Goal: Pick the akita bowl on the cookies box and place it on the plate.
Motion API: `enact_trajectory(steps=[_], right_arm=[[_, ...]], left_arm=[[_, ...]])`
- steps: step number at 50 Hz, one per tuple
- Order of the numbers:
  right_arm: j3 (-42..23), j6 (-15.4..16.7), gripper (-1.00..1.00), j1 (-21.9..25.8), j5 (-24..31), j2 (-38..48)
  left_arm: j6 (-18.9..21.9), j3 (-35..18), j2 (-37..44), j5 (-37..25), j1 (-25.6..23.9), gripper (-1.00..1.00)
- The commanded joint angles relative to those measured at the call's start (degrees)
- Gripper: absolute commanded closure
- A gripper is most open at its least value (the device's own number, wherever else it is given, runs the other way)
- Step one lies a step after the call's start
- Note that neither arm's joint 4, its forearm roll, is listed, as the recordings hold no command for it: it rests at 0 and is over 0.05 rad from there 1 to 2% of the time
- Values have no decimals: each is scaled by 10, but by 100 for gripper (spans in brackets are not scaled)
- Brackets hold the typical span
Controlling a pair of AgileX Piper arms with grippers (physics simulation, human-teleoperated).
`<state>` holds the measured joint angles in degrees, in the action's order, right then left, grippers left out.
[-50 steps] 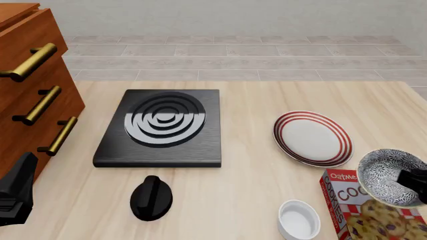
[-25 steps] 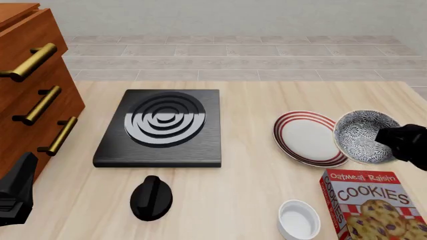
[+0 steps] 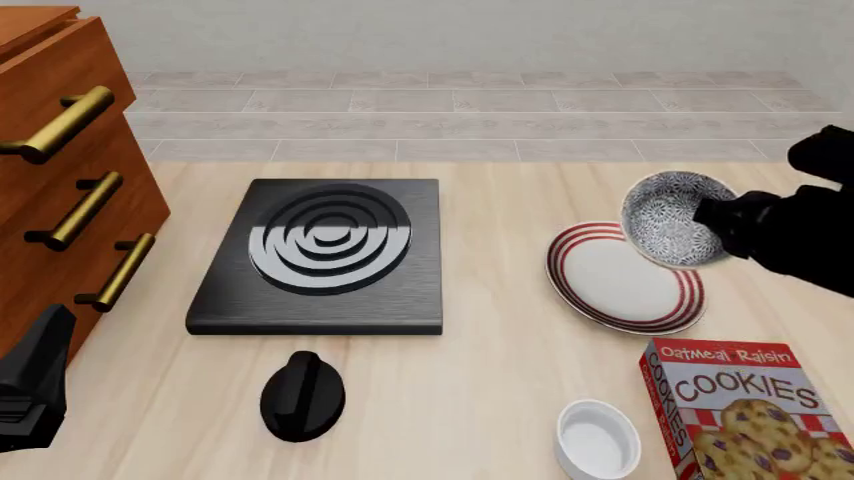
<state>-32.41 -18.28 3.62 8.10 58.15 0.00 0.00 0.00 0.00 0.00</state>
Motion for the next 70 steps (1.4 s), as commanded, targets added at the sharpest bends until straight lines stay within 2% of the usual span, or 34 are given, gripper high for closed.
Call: enact_trajectory(steps=[1,15,28,53,70], right_arm=[[-13,-26,100,10,-49,46],[26,-79,100,8,-127,82],[38,-102,100,1,-161,108],[-19,-47,100,-22,-119,157],[-9,-46,100,-23,-130,174]], left_arm=[[0,0,0,0,0,-100],[0,0,0,0,0,-100],[0,0,0,0,0,-100],[0,0,0,0,0,-100],[0,0,0,0,0,-100]])
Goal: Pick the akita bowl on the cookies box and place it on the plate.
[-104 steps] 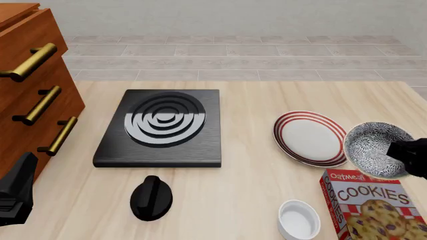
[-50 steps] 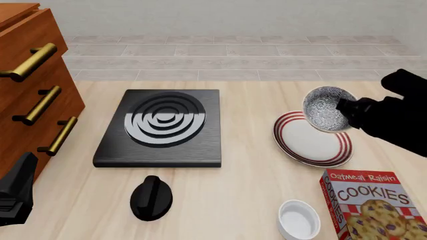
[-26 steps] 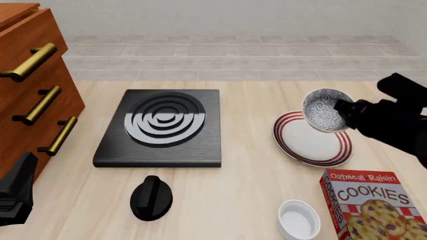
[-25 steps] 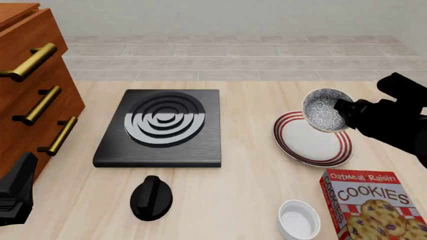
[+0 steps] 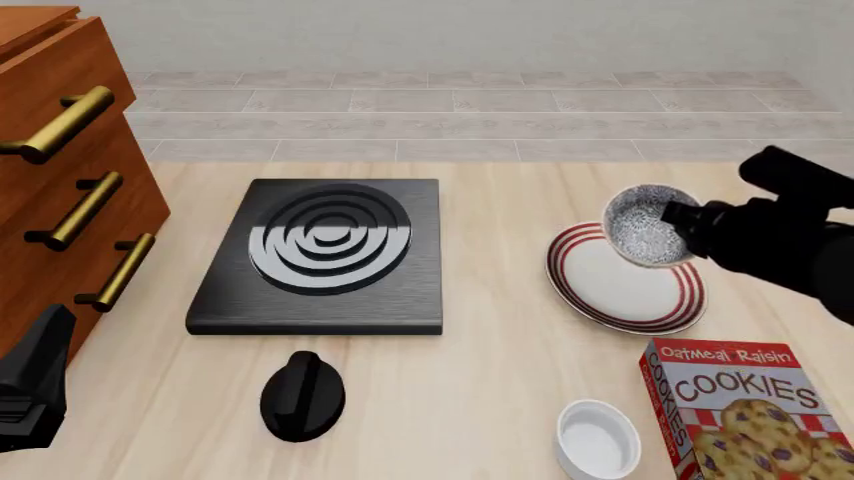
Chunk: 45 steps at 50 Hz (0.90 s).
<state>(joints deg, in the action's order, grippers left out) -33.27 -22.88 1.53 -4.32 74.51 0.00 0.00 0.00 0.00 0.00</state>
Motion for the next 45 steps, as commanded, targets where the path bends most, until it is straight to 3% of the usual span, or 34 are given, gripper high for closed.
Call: enact_trajectory(steps=[1,45], right_arm=[[0,0,100,-2,-6,11],[0,-2,100,-20,-58,85]], left_arm=[[0,0,0,0,0,-100],[0,0,0,0,0,-100]])
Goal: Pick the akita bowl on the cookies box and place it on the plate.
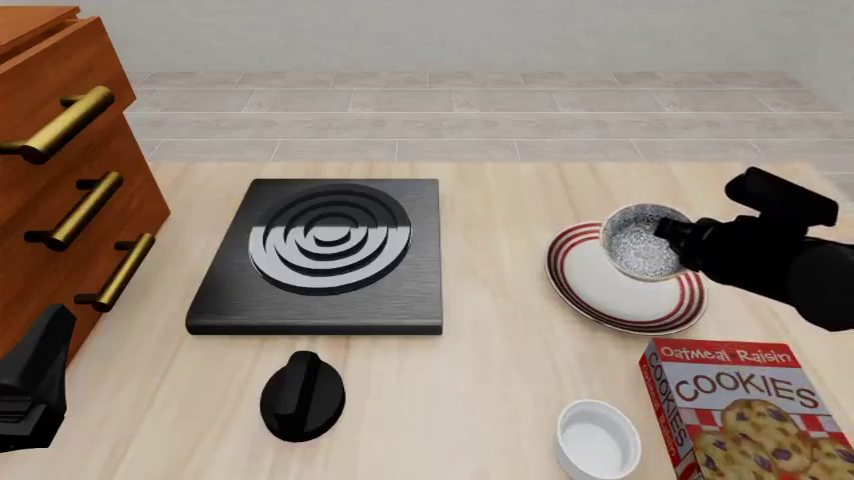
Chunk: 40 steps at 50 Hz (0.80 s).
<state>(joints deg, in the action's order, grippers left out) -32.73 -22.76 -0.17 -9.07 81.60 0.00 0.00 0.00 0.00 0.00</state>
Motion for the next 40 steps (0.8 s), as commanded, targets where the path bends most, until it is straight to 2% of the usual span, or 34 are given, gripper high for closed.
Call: enact_trajectory(steps=[1,40], right_arm=[[-5,-4,100,-3,-10,15],[-49,9,100,-13,-20,86]], left_arm=[[0,0,0,0,0,-100],[0,0,0,0,0,-100]])
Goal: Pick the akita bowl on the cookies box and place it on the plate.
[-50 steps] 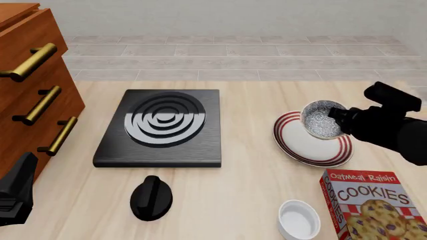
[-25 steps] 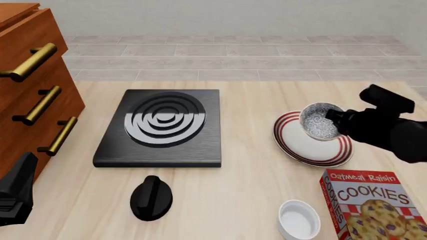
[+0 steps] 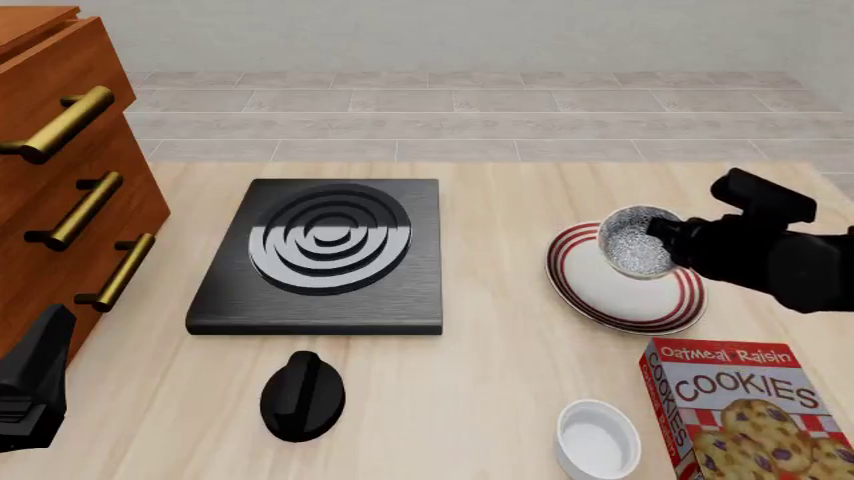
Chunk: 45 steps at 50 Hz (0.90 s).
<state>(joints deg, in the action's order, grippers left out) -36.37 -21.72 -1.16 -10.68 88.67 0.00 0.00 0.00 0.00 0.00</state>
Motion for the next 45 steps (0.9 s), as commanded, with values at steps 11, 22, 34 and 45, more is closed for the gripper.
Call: enact_trajectory(steps=[11,22,34,45], right_arm=[[-22,-2,100,-7,-12,38],[-35,1,100,-6,-10,51],[-39,4,100,-9,-10,59],[-49,10,100,-9,-8,71]], left_arm=[[0,0,0,0,0,-100],[0,0,0,0,0,-100],[0,0,0,0,0,-100],[0,0,0,0,0,-100]])
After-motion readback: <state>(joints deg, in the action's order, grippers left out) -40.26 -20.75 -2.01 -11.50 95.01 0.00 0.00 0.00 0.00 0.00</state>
